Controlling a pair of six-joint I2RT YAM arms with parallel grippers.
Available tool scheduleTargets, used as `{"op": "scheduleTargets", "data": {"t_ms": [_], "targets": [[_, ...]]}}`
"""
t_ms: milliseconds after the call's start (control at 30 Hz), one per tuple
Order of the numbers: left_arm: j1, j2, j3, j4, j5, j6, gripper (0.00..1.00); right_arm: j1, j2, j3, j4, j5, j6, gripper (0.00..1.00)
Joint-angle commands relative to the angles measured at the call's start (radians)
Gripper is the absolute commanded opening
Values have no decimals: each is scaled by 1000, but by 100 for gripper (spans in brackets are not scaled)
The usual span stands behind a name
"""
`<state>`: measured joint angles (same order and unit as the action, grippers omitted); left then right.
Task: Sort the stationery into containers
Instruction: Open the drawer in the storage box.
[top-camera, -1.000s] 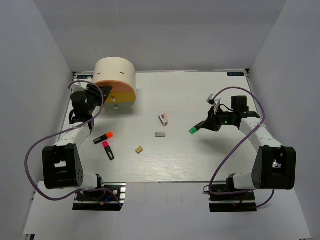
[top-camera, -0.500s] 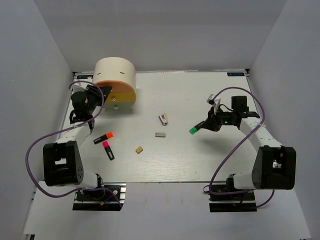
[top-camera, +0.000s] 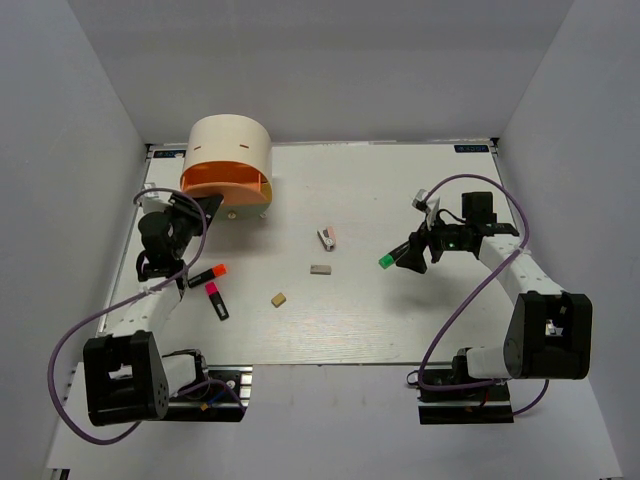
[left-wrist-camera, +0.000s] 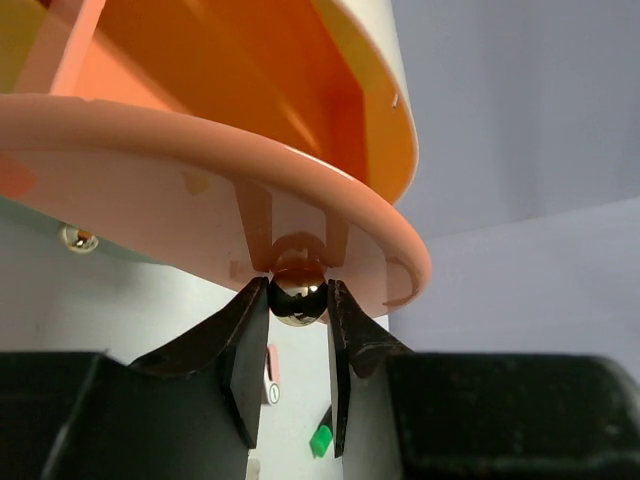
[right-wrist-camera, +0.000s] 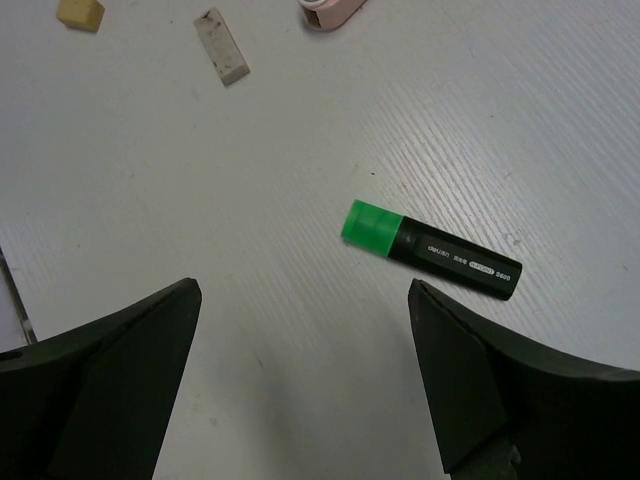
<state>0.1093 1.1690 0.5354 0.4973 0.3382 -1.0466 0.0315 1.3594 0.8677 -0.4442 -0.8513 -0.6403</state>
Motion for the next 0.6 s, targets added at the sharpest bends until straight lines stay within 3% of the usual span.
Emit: {"op": "scheduleTargets", "data": {"t_ms": [0,133,233,433,567], "targets": [[3,-38,-40,-104,-5,20,34,15,-2,30,-1,14,-15,90],[3,-28,-26,-114,-5,31,72,31,-9,34,16,46,-15,90],[3,-19,1,-126,-5,40,83,48,-6,56,10,64,4,90],[3,-81,26,-239,15,75,96,99,10,93,22,127,43,90],[3,-192,26,-396,15,117,97,160,44,125,28,181,85,90]]}}
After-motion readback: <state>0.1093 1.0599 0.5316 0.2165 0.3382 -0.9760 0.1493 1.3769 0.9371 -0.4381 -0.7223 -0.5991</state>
